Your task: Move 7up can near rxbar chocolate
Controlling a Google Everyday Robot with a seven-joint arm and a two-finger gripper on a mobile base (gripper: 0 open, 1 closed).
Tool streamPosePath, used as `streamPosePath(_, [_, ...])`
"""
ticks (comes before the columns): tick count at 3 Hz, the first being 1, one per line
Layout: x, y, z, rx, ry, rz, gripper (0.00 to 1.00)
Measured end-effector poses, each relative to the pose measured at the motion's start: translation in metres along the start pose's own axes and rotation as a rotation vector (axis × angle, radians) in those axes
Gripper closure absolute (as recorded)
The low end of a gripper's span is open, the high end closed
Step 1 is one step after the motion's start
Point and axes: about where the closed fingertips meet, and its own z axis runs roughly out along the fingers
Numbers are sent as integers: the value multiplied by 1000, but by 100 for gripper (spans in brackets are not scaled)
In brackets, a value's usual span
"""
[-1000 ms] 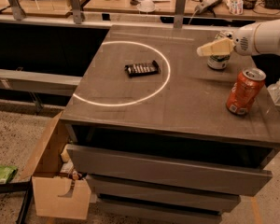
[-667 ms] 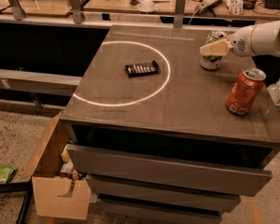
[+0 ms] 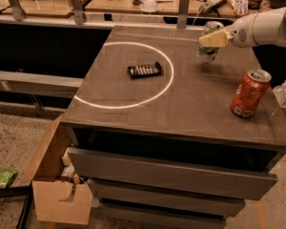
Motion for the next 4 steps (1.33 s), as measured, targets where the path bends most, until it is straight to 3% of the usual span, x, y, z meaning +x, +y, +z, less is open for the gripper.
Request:
streamPosePath(1, [-30, 46, -19, -119, -14, 7, 100])
streamPosePath(2, [-32, 92, -30, -234, 0, -15, 100])
streamPosePath(3, [-13, 132, -27, -306, 19, -57, 100])
streamPosePath(4, [5, 154, -10, -319, 27, -93, 100])
